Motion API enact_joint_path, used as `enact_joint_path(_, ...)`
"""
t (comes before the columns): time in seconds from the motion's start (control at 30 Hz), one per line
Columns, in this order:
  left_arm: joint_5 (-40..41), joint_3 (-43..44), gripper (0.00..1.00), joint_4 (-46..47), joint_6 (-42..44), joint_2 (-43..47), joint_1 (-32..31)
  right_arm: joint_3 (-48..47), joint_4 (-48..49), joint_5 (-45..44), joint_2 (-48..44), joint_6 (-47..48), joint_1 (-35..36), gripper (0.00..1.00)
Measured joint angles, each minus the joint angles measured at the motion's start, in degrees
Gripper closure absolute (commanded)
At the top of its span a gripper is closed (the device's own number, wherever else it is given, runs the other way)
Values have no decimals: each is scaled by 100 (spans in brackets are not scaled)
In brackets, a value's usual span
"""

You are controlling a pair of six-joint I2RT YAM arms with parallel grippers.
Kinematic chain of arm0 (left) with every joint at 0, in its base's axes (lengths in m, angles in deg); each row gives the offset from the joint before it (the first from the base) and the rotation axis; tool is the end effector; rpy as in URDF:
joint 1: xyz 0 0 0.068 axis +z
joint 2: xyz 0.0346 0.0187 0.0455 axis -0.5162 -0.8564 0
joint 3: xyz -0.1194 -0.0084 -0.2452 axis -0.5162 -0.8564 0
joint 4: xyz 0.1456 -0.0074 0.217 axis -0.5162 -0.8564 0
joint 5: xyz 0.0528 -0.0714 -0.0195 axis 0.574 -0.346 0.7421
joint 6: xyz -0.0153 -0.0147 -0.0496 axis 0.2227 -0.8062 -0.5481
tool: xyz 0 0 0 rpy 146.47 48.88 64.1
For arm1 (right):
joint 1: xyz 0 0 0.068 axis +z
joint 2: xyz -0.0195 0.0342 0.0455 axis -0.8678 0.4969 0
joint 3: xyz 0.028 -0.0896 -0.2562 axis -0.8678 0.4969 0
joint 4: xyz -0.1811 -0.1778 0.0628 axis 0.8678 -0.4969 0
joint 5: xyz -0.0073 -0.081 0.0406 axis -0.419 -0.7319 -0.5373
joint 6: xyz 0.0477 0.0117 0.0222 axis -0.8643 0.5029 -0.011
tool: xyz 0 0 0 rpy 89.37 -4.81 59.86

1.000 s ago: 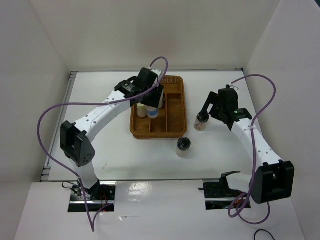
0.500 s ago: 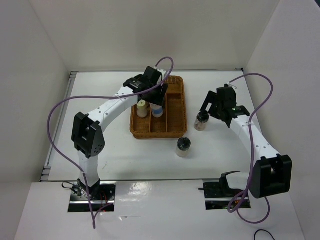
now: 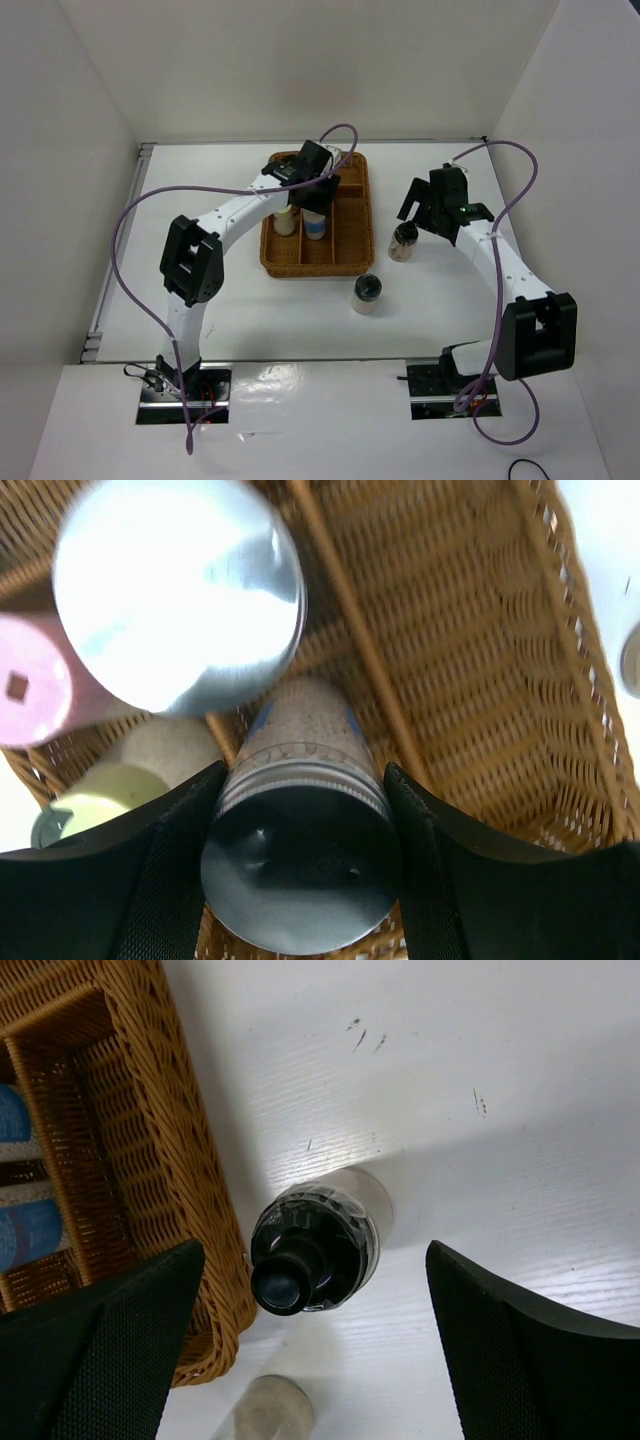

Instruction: Organize the condiment bottles

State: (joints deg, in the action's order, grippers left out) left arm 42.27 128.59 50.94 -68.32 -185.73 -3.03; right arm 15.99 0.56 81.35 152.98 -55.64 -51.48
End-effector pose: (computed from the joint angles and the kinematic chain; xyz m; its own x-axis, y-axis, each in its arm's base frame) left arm 0.3889 -0.2580 0.2759 -0.7239 0.1779 -0.6665 0.3101 0.9470 -0.0840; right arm 0.2857 0.0390 0.2774 -0.6532 0.3695 -0.6609 0.2836 0.9287 0.2389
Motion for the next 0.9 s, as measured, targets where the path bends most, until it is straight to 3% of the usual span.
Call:
enact_joint_path(0.1,199,125,37,68,33,-105,-74,-46,0,7,28,61,0,12)
enact_joint_path(0.2,356,210,25,79,50,-173,-116,-103,0,13,52,87,0,18)
enact_joint_path(0.27,448,262,8,76,111,-188,-133,-107,-4,17,55,109,0,21)
enact_joint_path(0.33,527,339,0,74,140,-203,-146,-107,-4,20,61,131,2,22)
enact_joint_path(0.63,737,404,0,-151,7,-63,-249,-107,-4,39,74,195,42,29)
enact_joint_path(0.8,767,341,0,-313,-175,610,-323,-107,-4,50,105,212,151,31)
enact_joint_path(0.9,817,332,0,-350,-203,1191,-339,-107,-7,48,136,214,240,39)
